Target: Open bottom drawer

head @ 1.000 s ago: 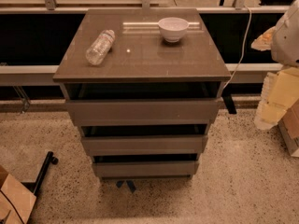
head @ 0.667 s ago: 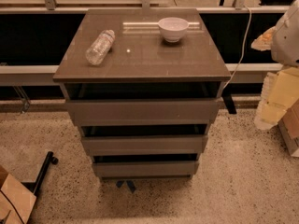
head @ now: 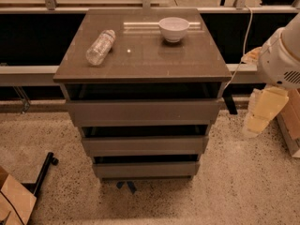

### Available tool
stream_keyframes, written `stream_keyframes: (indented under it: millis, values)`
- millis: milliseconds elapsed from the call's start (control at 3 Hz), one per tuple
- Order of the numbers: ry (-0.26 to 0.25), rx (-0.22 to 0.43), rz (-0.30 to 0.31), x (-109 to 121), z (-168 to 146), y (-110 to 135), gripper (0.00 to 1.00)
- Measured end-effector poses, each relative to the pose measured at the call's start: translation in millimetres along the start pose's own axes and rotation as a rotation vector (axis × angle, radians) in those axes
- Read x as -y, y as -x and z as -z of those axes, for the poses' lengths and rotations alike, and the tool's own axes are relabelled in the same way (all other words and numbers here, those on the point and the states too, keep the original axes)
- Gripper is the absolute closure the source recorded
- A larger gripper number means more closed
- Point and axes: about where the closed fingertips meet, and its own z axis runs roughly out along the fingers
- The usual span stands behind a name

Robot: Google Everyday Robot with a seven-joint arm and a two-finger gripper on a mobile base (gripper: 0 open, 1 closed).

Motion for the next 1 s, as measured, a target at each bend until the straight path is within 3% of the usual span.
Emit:
stream_keyframes:
  millis: [333,667,1000]
  values:
    - [0.000,0.000,-0.001,-0.1,-0.1,-0.1,0.00]
    - [0.018,0.003,-0.045,-6.0,-6.7,-7.9,0.00]
    - [0.060,0.025,-0.105,-12.4,-41.6,-18.6,0.00]
